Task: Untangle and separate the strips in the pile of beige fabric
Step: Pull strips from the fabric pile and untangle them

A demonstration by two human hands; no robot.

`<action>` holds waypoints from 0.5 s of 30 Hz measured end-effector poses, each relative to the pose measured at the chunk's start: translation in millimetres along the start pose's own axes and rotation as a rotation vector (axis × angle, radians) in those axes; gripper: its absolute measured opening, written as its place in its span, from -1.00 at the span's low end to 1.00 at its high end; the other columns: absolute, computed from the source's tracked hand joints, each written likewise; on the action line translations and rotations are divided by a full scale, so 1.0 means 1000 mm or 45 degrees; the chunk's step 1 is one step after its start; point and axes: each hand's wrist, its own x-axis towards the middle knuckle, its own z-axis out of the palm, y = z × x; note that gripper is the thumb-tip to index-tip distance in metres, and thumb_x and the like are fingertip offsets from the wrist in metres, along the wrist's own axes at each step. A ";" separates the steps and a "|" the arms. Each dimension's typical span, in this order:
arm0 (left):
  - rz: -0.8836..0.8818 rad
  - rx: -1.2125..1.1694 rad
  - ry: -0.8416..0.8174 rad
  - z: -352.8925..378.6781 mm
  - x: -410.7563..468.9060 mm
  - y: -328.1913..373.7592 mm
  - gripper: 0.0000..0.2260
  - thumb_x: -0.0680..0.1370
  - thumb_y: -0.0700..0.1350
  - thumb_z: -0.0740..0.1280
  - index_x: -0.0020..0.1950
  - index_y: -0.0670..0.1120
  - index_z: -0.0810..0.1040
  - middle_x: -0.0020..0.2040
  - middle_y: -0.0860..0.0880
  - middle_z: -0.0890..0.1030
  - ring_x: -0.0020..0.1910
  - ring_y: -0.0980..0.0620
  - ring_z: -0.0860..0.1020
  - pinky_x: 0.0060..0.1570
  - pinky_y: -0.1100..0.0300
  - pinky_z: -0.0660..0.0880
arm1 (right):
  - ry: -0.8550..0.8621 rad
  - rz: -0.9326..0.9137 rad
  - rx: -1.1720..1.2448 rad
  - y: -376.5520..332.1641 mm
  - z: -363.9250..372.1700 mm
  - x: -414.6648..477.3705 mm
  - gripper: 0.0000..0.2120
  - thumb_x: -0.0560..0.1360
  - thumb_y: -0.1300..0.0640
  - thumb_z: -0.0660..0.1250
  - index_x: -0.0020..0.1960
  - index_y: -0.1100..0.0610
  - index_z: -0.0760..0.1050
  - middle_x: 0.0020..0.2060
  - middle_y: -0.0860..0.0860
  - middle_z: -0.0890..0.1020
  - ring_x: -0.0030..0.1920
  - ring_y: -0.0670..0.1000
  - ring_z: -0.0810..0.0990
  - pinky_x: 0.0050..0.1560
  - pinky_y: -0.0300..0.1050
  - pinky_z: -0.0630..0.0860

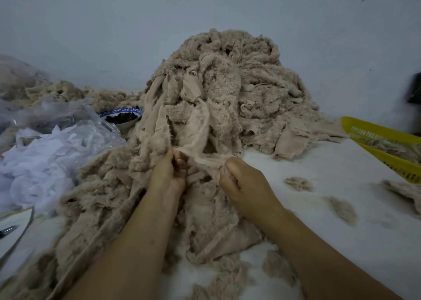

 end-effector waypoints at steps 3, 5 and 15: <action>-0.007 -0.119 0.057 -0.003 0.001 0.004 -0.76 0.67 -0.16 0.23 -0.18 -0.18 0.46 -0.59 -0.01 0.47 -0.67 0.20 0.41 -0.61 0.45 0.37 | 0.111 0.047 0.050 -0.003 0.000 0.000 -0.68 0.52 0.10 0.17 -0.32 -0.05 0.08 -0.43 -0.11 0.22 -0.42 -0.16 0.29 -0.39 -0.26 0.19; -0.001 -0.170 0.072 -0.007 0.002 0.007 -0.79 0.65 -0.20 0.26 -0.17 -0.21 0.49 -0.50 -0.06 0.51 -0.65 0.18 0.45 -0.58 0.42 0.43 | 0.216 0.144 0.135 -0.004 -0.002 0.000 -0.71 0.50 0.07 0.16 -0.33 -0.01 0.13 -0.44 -0.10 0.25 -0.43 -0.14 0.28 -0.41 -0.24 0.19; -0.154 0.188 -0.482 0.011 -0.029 -0.016 -0.53 0.58 0.19 0.25 0.31 -0.13 0.45 0.08 -0.35 0.62 0.03 -0.18 0.68 -0.17 0.11 0.64 | 0.470 0.320 0.212 0.008 -0.008 0.001 -0.60 0.64 0.09 0.23 -0.30 0.02 0.13 -0.44 -0.08 0.23 -0.46 -0.13 0.24 -0.45 -0.27 0.20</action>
